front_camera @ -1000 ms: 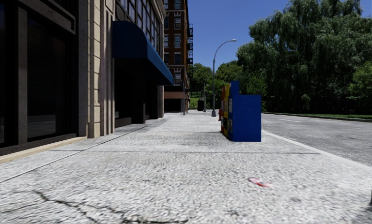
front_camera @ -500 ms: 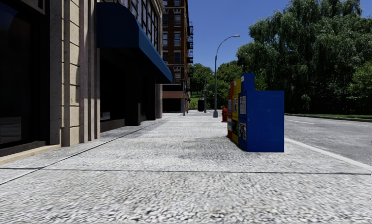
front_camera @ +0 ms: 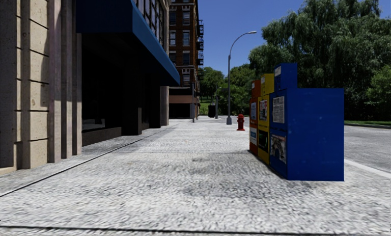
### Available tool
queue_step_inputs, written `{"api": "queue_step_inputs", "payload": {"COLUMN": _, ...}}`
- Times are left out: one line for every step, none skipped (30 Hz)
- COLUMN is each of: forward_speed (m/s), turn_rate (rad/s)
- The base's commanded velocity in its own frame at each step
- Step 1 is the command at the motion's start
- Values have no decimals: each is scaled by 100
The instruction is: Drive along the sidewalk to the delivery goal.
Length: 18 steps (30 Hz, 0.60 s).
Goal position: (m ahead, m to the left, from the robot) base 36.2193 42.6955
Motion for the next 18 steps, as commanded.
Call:
{"api": "queue_step_inputs", "payload": {"forward_speed": 200, "turn_rate": 0}}
{"api": "queue_step_inputs", "payload": {"forward_speed": 200, "turn_rate": 0}}
{"api": "queue_step_inputs", "payload": {"forward_speed": 200, "turn_rate": 0}}
{"api": "queue_step_inputs", "payload": {"forward_speed": 200, "turn_rate": 0}}
{"api": "queue_step_inputs", "payload": {"forward_speed": 200, "turn_rate": 0}}
{"api": "queue_step_inputs", "payload": {"forward_speed": 200, "turn_rate": 0}}
{"api": "queue_step_inputs", "payload": {"forward_speed": 200, "turn_rate": 0}}
{"api": "queue_step_inputs", "payload": {"forward_speed": 200, "turn_rate": 0}}
{"api": "queue_step_inputs", "payload": {"forward_speed": 200, "turn_rate": 0}}
{"api": "queue_step_inputs", "payload": {"forward_speed": 200, "turn_rate": 0}}
{"api": "queue_step_inputs", "payload": {"forward_speed": 200, "turn_rate": 0}}
{"api": "queue_step_inputs", "payload": {"forward_speed": 200, "turn_rate": 0}}
{"api": "queue_step_inputs", "payload": {"forward_speed": 200, "turn_rate": 0}}
{"api": "queue_step_inputs", "payload": {"forward_speed": 200, "turn_rate": 0}}
{"api": "queue_step_inputs", "payload": {"forward_speed": 200, "turn_rate": 0}}
{"api": "queue_step_inputs", "payload": {"forward_speed": 200, "turn_rate": 0}}
{"api": "queue_step_inputs", "payload": {"forward_speed": 200, "turn_rate": 0}}
{"api": "queue_step_inputs", "payload": {"forward_speed": 200, "turn_rate": 0}}
